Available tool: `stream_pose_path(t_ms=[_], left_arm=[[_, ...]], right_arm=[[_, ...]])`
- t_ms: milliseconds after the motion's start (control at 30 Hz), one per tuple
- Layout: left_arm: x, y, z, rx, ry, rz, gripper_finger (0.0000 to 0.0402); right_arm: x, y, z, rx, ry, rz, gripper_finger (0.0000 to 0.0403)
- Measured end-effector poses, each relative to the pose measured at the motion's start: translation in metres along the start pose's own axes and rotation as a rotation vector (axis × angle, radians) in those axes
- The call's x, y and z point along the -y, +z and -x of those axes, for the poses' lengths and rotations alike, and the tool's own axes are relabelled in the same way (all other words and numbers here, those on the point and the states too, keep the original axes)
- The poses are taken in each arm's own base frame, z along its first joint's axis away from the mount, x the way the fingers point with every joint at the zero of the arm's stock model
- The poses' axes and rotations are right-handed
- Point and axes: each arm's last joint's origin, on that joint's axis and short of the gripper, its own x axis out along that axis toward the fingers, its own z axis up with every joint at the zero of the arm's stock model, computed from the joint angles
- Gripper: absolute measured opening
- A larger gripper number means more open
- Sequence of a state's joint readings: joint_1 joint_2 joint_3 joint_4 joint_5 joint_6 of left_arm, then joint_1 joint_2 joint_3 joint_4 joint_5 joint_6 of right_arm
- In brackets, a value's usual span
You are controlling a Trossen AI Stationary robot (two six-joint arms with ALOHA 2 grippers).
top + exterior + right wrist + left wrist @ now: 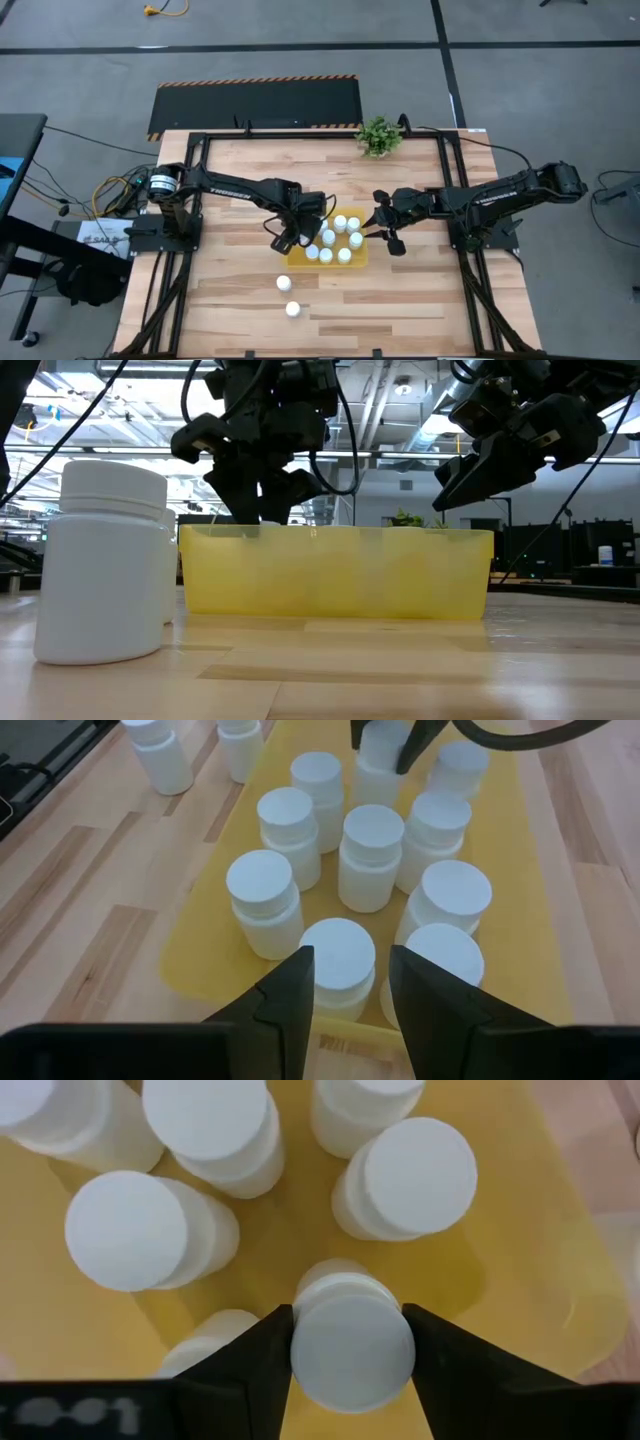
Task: Pick and place pill bottles into a basket
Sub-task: Put the white pill bottle into the yellow bin
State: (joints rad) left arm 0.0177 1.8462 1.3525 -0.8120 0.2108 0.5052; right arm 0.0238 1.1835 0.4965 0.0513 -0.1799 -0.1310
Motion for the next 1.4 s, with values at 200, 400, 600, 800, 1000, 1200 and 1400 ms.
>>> stream_pose_path(t_ms=[200, 400, 600, 800, 1000, 1200, 1400], left_arm=[[0.0000, -0.0001, 0.0000, 0.000, -0.002, -0.007, 0.0175], [0.0001, -0.0004, 0.0001, -0.003, -0.003, -0.010, 0.0176], [0.0002, -0.0003, 0.0001, -0.003, -0.003, -0.011, 0.0177], [0.0002, -0.0003, 0.0001, -0.003, -0.003, -0.020, 0.0177], [0.0001, 0.0001, 0.0002, 0.001, -0.002, -0.025, 0.0177], [-0.0004, 0.0001, -0.0021, -0.003, -0.007, -0.027, 0.0177], [-0.0003, 0.0002, -0.0021, 0.000, -0.011, -0.030, 0.0177]], right_arm=[[0.0001, 0.0000, 0.0000, 0.000, -0.001, -0.001, 0.0124], [0.0001, 0.0000, 0.0000, 0.000, -0.002, -0.019, 0.0124], [0.0000, 0.0000, 0.0000, 0.000, -0.001, -0.019, 0.0124], [0.0000, 0.0000, 0.0000, 0.000, -0.001, -0.019, 0.0124], [0.0001, 0.0000, 0.0000, 0.000, -0.001, -0.018, 0.0124], [0.0001, 0.0000, 0.0000, 0.000, -0.001, -0.018, 0.0124], [0.0001, 0.0000, 0.0000, 0.000, -0.001, -0.018, 0.0124]])
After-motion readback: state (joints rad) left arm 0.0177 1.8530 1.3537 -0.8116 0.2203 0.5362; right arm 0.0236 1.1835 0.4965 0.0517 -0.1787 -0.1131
